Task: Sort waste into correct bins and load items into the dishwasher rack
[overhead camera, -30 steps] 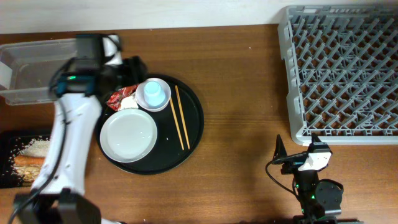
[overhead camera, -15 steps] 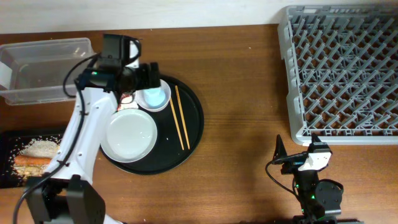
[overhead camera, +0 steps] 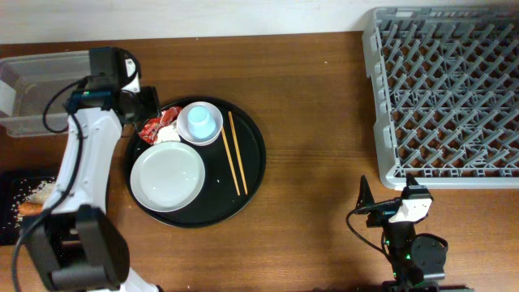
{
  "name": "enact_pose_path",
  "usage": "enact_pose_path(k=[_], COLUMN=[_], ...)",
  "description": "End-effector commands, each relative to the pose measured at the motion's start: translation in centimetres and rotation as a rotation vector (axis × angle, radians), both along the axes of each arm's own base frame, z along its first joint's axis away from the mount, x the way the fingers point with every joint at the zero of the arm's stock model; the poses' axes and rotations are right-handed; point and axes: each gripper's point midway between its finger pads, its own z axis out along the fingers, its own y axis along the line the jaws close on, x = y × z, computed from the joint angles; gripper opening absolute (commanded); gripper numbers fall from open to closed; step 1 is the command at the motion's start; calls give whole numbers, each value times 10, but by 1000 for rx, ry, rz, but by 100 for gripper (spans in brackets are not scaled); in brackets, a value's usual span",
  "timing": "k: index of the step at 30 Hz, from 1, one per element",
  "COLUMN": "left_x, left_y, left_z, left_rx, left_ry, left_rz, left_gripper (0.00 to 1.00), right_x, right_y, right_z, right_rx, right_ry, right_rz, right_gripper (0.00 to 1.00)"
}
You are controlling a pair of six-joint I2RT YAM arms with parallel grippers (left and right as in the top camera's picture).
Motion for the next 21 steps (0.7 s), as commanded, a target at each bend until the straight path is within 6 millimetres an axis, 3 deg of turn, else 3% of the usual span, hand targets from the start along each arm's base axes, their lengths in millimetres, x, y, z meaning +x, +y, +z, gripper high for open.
enact_pose_path(k=[1,6,9,14,21], left_x=[4,4,-1,-1,-6], left_y=[5,8,6,-9,-10], left_z=[-37,-70,-85,-90,-109], left_rx=[59,79,78,15,1], left_ry=[79,150,196,196,251], left_rz=[-65,-75,-107,-183,-190], left_gripper=[59,56,47,47,47], right_x=[0,0,0,0,0], right_y=[-3,-3,-3,-3,-3], right_z=[-3,-3,-3,-3,-3], right_rx=[-8,-8,-8,-8,-8], right_ry=[5,5,5,5,5], right_rz=[-14,-14,-14,-14,-14], right_gripper=[98,98,98,98,98])
